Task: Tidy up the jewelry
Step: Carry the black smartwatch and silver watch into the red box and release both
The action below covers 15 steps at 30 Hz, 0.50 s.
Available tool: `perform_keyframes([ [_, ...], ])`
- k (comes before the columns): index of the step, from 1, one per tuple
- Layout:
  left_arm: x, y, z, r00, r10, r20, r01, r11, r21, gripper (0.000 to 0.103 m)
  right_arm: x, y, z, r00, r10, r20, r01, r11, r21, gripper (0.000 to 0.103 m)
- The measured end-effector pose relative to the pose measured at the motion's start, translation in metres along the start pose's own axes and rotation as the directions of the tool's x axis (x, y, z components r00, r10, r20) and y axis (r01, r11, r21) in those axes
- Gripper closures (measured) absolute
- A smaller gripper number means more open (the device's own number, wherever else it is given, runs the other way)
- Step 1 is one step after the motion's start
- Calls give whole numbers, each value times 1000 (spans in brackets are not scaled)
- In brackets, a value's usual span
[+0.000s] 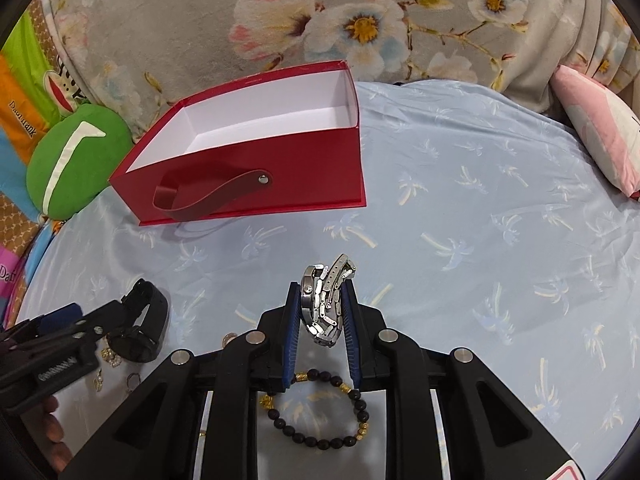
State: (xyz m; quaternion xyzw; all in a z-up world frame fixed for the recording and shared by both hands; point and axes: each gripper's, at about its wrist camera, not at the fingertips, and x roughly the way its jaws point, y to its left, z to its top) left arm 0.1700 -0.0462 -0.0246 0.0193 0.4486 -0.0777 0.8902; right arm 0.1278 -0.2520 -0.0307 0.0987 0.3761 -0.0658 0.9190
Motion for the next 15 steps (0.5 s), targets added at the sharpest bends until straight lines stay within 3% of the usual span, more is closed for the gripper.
perform_keyframes([
  [5, 25, -11, -5, 998, 4, -62, -3, 1000, 18, 29, 1, 0, -1, 1000, 2, -4, -2, 1000, 0, 84],
  [7, 31, -11, -6, 997, 8, -80, -7, 1000, 11, 38, 1, 0, -2, 1000, -2, -5, 2, 1000, -3, 84],
  [9, 37, -9, -7, 995, 7, -98, -7, 1000, -4, 54, 2, -1, -2, 1000, 0, -8, 0, 1000, -1, 84],
  [15, 31, -6, -8, 997, -6, -80, 5, 1000, -6, 57, 3, -1, -3, 1000, 2, -11, -2, 1000, 2, 84],
])
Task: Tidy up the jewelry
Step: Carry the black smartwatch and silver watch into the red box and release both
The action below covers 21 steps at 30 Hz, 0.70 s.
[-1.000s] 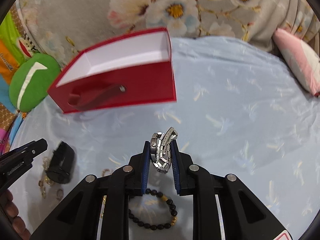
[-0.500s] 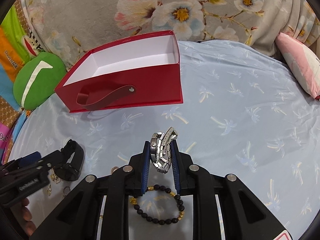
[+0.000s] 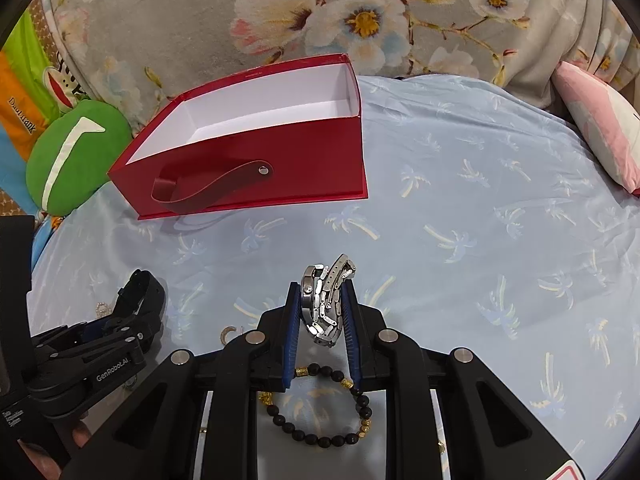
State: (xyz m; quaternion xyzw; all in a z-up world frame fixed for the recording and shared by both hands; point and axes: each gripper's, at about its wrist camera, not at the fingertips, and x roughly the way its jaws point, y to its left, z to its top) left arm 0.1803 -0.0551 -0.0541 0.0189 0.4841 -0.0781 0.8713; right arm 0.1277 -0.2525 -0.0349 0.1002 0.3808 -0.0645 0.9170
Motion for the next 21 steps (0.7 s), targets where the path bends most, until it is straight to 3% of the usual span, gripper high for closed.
perform_keyframes([
  [6, -26, 1, 0, 997, -46, 56, 46, 999, 0, 57, -3, 3, 1, 1000, 3, 15, -2, 1000, -10, 84],
  [12, -59, 7, 21, 988, -76, 132, 77, 997, -3, 57, -19, 13, 18, 997, 30, 73, -27, 999, -39, 84],
  [17, -82, 15, 61, 974, -73, 216, 75, 997, 2, 57, -28, 28, 55, 987, 92, 133, -82, 993, -83, 84],
  [21, -89, 17, 113, 954, -31, 298, 31, 1000, 5, 57, -23, 41, 98, 975, 140, 175, -119, 985, -124, 84],
])
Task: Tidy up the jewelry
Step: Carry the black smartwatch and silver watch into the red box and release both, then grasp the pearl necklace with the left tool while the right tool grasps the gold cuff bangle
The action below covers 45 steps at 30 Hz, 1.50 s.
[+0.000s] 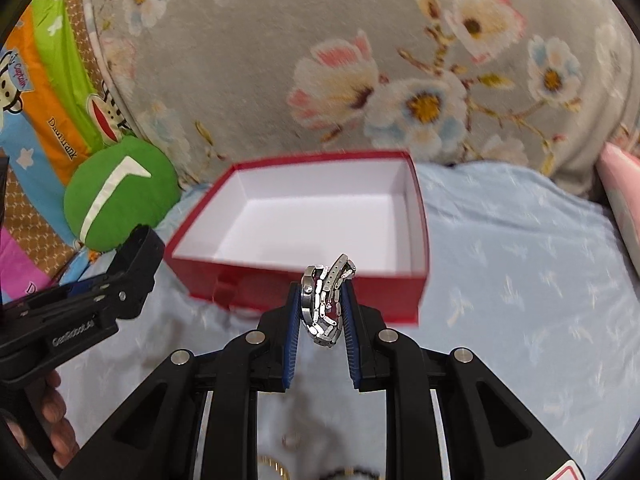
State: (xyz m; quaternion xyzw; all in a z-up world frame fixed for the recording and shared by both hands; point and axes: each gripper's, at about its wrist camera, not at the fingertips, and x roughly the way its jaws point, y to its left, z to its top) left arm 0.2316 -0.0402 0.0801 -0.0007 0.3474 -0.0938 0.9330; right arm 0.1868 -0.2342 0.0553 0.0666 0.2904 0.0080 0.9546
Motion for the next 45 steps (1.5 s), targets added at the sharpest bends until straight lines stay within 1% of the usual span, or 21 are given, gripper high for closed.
perform_keyframes([
  [3, 16, 1, 31, 1000, 1, 23, -2, 1000, 5, 57, 21, 5, 33, 1000, 1, 26, -1, 1000, -30, 84],
  [6, 42, 0, 61, 999, 14, 46, -15, 1000, 18, 57, 48, 2, 58, 1000, 22, 15, -21, 1000, -17, 84],
  [8, 61, 1, 74, 999, 13, 44, -14, 1000, 13, 57, 71, 0, 70, 1000, 17, -4, -17, 1000, -11, 84],
  [10, 78, 2, 80, 999, 5, 32, -5, 1000, 3, 57, 91, -2, 76, 999, 22, -28, -22, 1000, -3, 84],
  [13, 105, -3, 86, 1000, 7, 5, -7, 1000, 23, 57, 121, -4, 79, 997, 20, -72, -20, 1000, 4, 84],
  [16, 129, -8, 87, 1000, 13, -29, -11, 999, 46, 57, 142, -5, 75, 995, 4, -96, -5, 1000, -7, 84],
  [18, 144, -9, 86, 999, -5, -54, 7, 999, 39, 56, 153, -5, 74, 994, -1, -105, -1, 1000, -17, 82],
  [19, 149, -8, 86, 998, -15, -60, 17, 999, 32, 55, 155, -5, 74, 996, -8, -94, 5, 1000, -25, 76],
  [20, 154, -6, 86, 998, -23, -66, 24, 1000, 15, 42, 156, -5, 74, 996, -25, -83, 22, 999, -30, 59],
  [21, 157, -4, 86, 997, -28, -66, 28, 1000, -6, 24, 154, -5, 75, 997, -42, -62, 40, 999, -35, 50],
  [22, 156, 0, 85, 998, -35, -49, 34, 999, -32, 19, 151, -6, 76, 998, -51, -37, 49, 998, -38, 40],
  [23, 152, 3, 86, 999, -37, -27, 35, 998, -49, 17, 145, -6, 78, 998, -60, -5, 60, 997, -41, 36],
  [25, 146, 5, 90, 999, -29, -12, 29, 998, -52, 15, 137, -7, 82, 997, -73, 24, 74, 996, -48, 36],
  [28, 129, 9, 95, 1000, -15, 9, 15, 998, -54, 15, 123, -12, 85, 997, -60, 46, 61, 998, -29, 36],
  [31, 109, 11, 95, 999, 25, 29, -24, 999, -28, 15, 106, -14, 86, 996, -56, 65, 58, 998, -18, 36],
  [34, 85, 11, 87, 997, 72, 38, -73, 997, 15, 15, 86, -12, 82, 996, -55, 72, 57, 998, -20, 33],
  [36, 67, 12, 77, 995, 85, 43, -87, 996, 33, 15, 70, -11, 76, 996, -57, 74, 59, 998, -26, 32],
  [38, 51, 14, 67, 996, 80, 42, -82, 996, 35, 15, 51, -9, 68, 995, -64, 78, 67, 997, -34, 30],
  [41, 26, 22, 43, 998, 61, 15, -61, 998, 27, 14, 22, -7, 50, 993, -76, 87, 80, 996, -43, 27],
  [43, 16, 27, 27, 999, 50, -3, -50, 998, 26, 12, 3, -7, 35, 992, -83, 91, 88, 995, -49, 26],
  [45, 7, 31, 8, 998, 59, -24, -58, 998, 30, 11, -16, -6, 16, 992, -96, 83, 101, 993, -57, 26],
])
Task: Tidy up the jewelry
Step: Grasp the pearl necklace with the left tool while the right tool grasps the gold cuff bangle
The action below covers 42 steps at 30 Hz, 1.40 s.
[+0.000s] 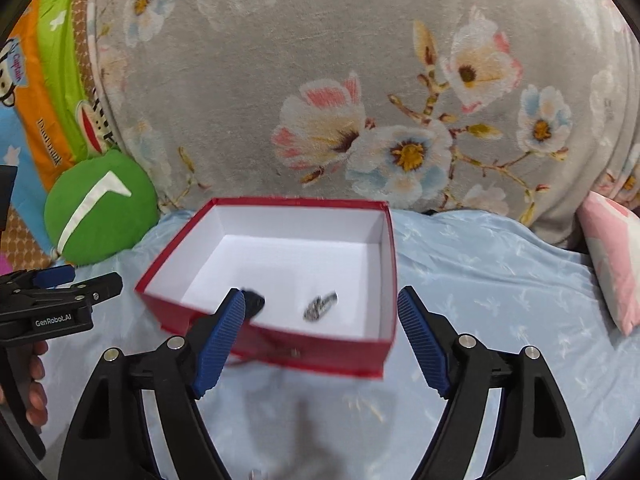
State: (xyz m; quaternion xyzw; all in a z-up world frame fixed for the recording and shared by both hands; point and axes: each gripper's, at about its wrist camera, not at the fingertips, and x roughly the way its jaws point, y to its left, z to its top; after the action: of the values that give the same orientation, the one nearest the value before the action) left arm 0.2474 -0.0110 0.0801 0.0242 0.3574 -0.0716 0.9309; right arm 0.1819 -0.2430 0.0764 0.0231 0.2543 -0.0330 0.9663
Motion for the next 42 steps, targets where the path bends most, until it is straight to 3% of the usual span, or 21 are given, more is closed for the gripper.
perform_keyframes([
  [8, -16, 25, -86, 990, -21, -141, 11, 998, -69, 11, -46, -2, -74, 995, -25, -99, 26, 1000, 1, 26],
  [15, -15, 26, -141, 973, -28, -227, 4, 994, -108, 11, -72, -10, -133, 984, -51, -170, 58, 998, 37, 26],
  [20, -6, 23, -154, 966, -41, -255, 10, 992, -125, 12, -75, -10, -162, 971, -33, -238, 48, 997, 56, 26],
  [26, 13, 16, -155, 956, -56, -289, 16, 990, -137, 20, -71, 5, -181, 960, 12, -280, 6, 998, 63, 26],
  [35, 33, 4, -155, 946, -46, -320, 2, 991, -134, 43, -63, 23, -186, 951, 59, -303, -46, 998, 52, 26],
  [37, 32, 3, -154, 948, -41, -316, -2, 991, -135, 57, -59, 27, -187, 948, 77, -309, -63, 996, 56, 27],
  [39, 32, 4, -154, 947, -51, -317, 7, 990, -140, 81, -54, 32, -186, 944, 95, -315, -82, 995, 55, 27],
  [42, 30, 6, -153, 944, -87, -317, 37, 986, -161, 86, -46, 43, -183, 943, 114, -313, -107, 994, 39, 27],
])
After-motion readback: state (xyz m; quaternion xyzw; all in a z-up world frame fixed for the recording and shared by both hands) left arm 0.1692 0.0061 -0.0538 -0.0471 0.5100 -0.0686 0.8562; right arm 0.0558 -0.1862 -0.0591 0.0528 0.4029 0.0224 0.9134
